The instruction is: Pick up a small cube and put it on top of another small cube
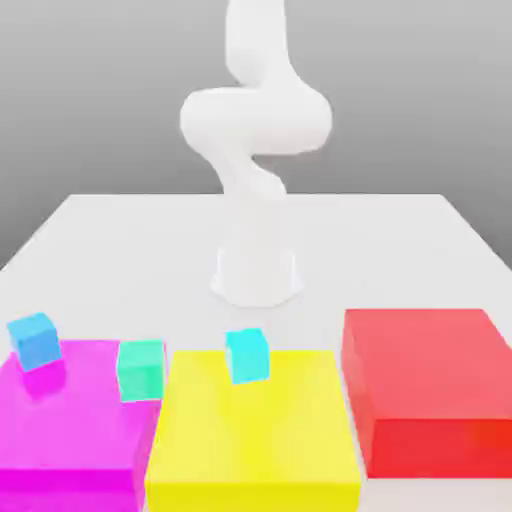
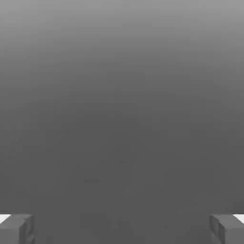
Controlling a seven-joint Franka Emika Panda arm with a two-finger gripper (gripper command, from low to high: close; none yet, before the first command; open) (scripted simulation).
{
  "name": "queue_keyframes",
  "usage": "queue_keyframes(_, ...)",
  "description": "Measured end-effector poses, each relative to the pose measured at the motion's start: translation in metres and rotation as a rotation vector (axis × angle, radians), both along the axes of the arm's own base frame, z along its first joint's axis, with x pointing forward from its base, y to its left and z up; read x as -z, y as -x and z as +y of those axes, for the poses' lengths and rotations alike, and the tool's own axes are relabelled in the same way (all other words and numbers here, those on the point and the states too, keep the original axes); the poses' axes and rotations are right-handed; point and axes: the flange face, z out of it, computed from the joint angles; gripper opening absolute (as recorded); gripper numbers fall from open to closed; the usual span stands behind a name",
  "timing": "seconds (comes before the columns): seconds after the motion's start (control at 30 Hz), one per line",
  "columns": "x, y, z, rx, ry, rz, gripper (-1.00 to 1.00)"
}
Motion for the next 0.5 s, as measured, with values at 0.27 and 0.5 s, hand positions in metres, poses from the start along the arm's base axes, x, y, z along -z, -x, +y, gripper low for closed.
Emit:
queue_keyframes(0.27,0.081,-0.09,0.061,-0.078,-0.016,0.179,0.0)
queue_keyframes(0.5,0.171,-0.145,0.126,-0.139,-0.007,0.334,0.0)
